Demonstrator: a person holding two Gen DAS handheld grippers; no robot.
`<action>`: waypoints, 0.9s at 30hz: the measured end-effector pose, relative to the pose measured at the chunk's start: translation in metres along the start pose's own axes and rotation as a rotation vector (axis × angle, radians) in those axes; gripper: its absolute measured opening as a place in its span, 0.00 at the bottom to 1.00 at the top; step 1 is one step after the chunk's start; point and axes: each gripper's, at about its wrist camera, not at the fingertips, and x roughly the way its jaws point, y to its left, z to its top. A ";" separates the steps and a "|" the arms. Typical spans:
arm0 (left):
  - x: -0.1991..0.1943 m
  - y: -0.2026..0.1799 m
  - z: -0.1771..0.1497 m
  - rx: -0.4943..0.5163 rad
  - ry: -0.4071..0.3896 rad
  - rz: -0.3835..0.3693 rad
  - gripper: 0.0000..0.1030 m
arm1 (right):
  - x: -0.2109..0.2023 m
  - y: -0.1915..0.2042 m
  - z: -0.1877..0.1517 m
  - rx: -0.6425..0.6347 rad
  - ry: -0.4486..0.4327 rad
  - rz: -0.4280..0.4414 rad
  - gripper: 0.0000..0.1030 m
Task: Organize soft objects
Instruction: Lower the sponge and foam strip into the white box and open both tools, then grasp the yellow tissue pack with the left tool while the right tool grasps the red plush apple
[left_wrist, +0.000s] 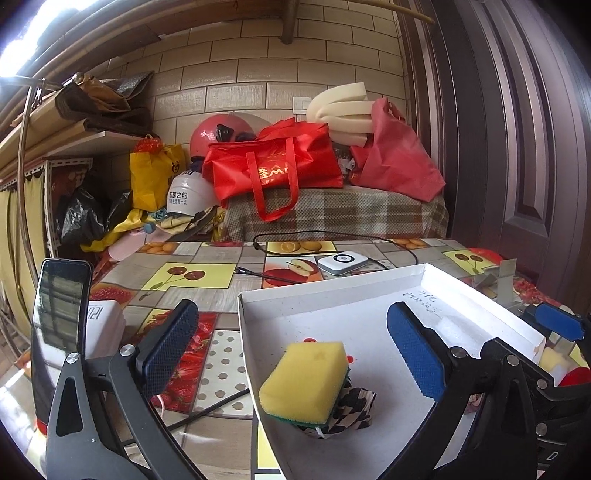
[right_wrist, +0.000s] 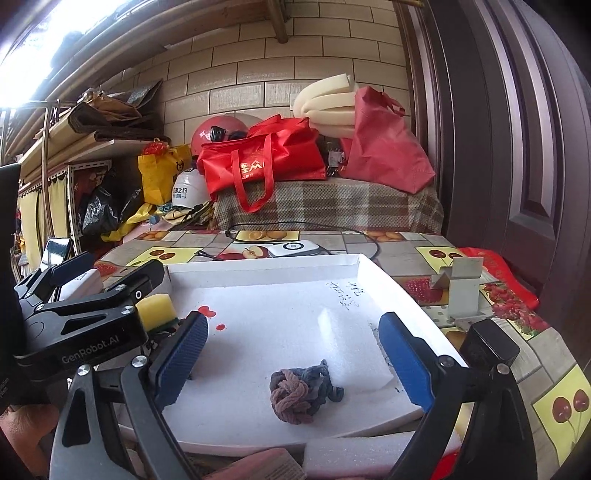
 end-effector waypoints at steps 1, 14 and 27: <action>0.000 0.001 0.000 -0.004 0.003 -0.009 1.00 | -0.001 -0.001 0.000 0.003 -0.004 0.000 0.91; -0.019 0.012 -0.007 -0.014 0.018 -0.022 1.00 | -0.025 -0.001 -0.008 -0.009 -0.037 -0.109 0.92; -0.064 0.023 -0.021 0.034 0.037 -0.114 1.00 | -0.074 -0.023 -0.028 0.012 -0.023 -0.022 1.00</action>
